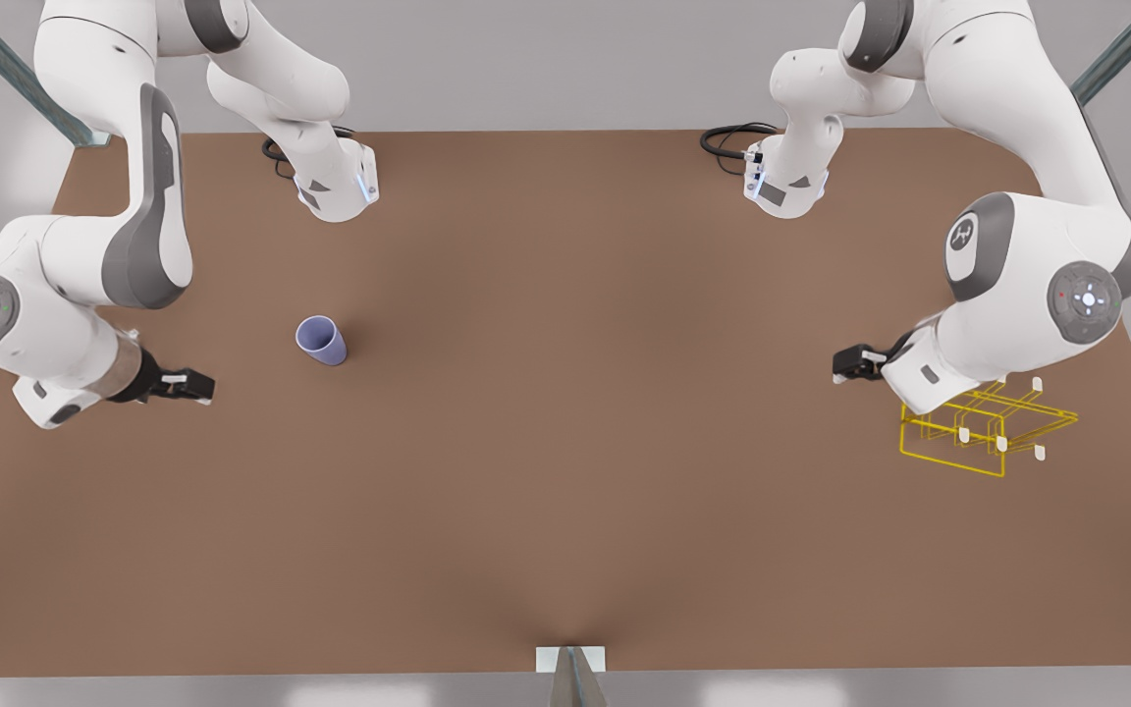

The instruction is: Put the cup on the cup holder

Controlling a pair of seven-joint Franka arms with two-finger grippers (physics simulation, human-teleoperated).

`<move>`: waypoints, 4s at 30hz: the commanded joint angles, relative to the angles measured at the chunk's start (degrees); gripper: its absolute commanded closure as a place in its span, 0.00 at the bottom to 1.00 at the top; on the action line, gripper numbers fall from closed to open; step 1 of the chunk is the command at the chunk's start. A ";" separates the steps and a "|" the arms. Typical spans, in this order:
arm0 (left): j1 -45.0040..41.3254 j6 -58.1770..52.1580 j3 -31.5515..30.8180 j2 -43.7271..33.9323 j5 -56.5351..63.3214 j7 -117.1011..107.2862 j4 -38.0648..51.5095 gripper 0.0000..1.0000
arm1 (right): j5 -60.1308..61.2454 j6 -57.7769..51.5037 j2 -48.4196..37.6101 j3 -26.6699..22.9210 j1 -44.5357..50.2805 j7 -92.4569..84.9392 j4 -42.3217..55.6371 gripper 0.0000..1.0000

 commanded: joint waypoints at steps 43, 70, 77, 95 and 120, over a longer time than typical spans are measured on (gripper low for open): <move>-0.47 -4.66 -0.01 -6.92 7.76 -4.09 -3.39 0.00 | 6.82 19.66 -15.28 8.50 3.12 14.10 -46.78 0.00; -0.47 1.23 0.08 -4.81 5.74 -4.79 -6.03 0.00 | 5.58 28.71 -7.19 8.58 6.46 14.36 -50.48 0.00; -0.65 8.34 -0.19 -0.86 -7.00 -55.82 -5.68 0.00 | 5.41 27.75 -7.45 8.50 5.67 13.83 -50.56 0.00; -4.69 17.14 -2.21 7.23 -6.04 -103.14 -1.46 0.00 | 2.51 27.92 -6.40 8.41 3.48 13.83 -51.71 0.68; -6.71 16.08 -2.12 8.55 3.89 -102.26 -1.90 0.00 | 69.48 33.98 21.37 14.73 10.41 -15.70 -10.05 0.79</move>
